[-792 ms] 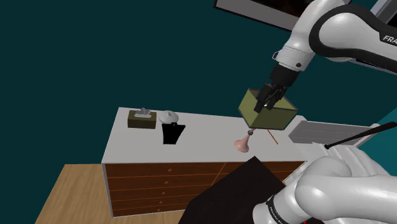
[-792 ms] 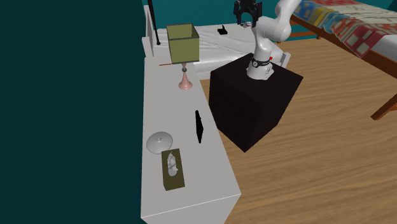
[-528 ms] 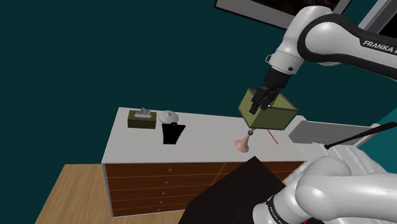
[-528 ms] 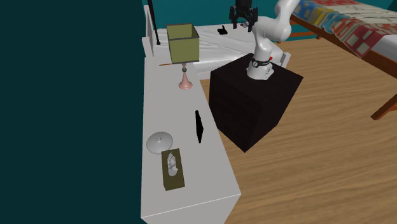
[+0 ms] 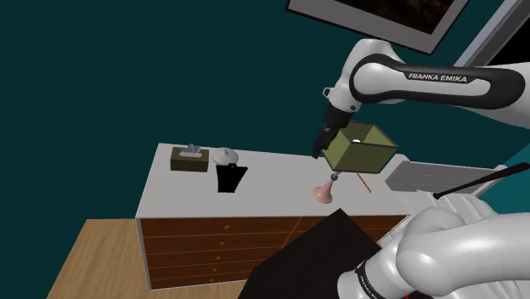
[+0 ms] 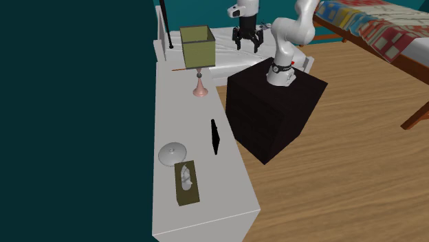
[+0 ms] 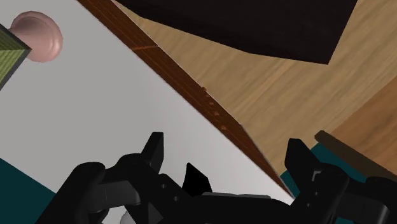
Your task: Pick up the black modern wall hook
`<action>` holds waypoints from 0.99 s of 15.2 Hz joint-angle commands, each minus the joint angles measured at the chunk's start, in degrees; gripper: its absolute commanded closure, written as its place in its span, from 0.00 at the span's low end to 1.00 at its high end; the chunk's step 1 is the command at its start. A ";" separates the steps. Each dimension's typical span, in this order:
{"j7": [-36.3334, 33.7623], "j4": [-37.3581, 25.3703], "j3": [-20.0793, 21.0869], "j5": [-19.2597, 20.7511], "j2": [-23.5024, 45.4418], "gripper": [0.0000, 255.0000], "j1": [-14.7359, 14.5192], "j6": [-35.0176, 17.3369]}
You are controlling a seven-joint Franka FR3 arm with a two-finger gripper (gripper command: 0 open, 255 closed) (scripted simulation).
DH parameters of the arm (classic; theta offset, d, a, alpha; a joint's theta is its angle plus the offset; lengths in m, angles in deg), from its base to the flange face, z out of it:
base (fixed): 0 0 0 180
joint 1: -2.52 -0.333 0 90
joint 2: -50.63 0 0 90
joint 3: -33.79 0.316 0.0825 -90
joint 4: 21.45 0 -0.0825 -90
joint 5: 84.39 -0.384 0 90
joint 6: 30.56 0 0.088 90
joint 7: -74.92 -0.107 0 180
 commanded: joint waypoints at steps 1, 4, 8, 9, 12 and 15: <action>3.26 -0.93 -0.67 0.24 4.54 0.00 -0.94 -3.83; 8.10 -2.22 -1.61 0.35 10.96 0.00 -2.09 -9.08; 14.50 -5.06 -2.43 -0.12 19.86 0.00 -3.55 -15.34; 16.09 -5.95 -2.54 -0.34 22.12 0.00 -3.87 -16.76; 20.78 -9.04 -2.58 -1.16 28.89 0.00 -4.69 -20.60; 25.27 -12.70 -2.15 -2.06 35.61 0.00 -5.21 -23.86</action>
